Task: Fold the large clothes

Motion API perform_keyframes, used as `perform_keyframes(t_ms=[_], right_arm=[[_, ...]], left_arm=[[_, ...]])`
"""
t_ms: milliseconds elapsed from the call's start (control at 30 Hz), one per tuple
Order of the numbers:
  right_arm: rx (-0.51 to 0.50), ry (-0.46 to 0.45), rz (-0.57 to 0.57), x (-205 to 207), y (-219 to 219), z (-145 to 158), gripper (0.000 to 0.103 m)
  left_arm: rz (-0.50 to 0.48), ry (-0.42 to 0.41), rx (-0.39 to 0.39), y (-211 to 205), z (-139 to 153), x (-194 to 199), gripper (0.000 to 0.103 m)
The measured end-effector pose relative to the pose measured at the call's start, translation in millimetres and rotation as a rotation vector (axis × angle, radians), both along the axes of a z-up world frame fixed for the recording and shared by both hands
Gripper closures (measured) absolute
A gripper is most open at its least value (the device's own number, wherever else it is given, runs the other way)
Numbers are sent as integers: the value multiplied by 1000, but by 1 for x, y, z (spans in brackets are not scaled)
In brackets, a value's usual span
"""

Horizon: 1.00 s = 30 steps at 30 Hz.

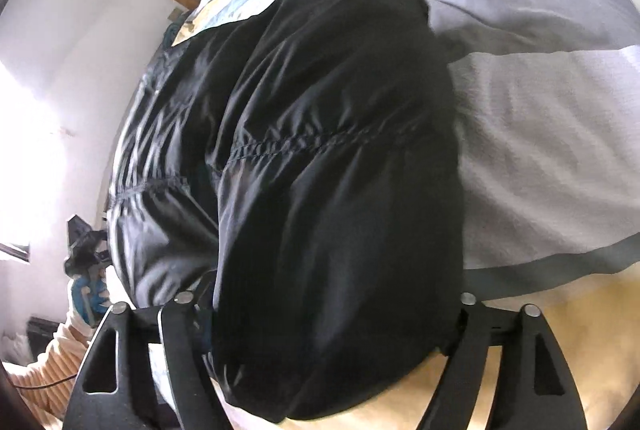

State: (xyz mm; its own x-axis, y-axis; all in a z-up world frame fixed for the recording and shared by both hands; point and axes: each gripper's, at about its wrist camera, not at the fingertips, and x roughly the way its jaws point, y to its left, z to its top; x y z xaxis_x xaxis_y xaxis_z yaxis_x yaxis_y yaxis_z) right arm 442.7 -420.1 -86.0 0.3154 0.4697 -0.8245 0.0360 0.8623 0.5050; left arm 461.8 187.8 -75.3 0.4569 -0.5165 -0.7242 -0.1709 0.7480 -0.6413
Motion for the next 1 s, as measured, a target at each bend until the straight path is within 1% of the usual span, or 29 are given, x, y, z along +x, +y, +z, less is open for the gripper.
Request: perform_keyframes(t_ms=[100,133,200,233,300,400,467,567,633,733,833,1000], right_arm=[[-23,-29,-32,-11,-4,2,21],[-24,-35,-45,-16,-6,2,20],[-39,-50,-71,-27,-10,-1,18],[-48,-57,-86,-32,-11,-3,17],[-54,-74,-112,-40,-10,-4,17],[-68,-110,-149,-50,-3,-6,17],[-88,-131,-165,-58,-2,-6,16],[-101,-151,-205,-67,-7,-9,13],[-108,-164,-224,-72,-9,-8,12],[-135,-191,-258,-84,-9,1,12],[-160,-203,-291,-95,-6,8,12],[-228,-207,-343,-116,1,13,12]], left_arm=[[-34,-40,-36,18,-13,-6,38],[-47,-49,-43,34,-17,-16,38],[-73,-68,-58,42,-23,-21,38],[-75,-73,-66,39,-26,-17,38],[-77,-94,-90,43,-24,-19,37],[-83,-140,-94,51,-20,-25,37],[-74,-169,-104,63,-19,-31,37],[-28,-194,-63,85,-23,-40,37],[27,-189,-54,100,-30,-44,37],[70,-190,-42,110,-33,-50,37],[78,-219,20,109,-24,-58,37],[59,-304,103,96,8,-86,37]])
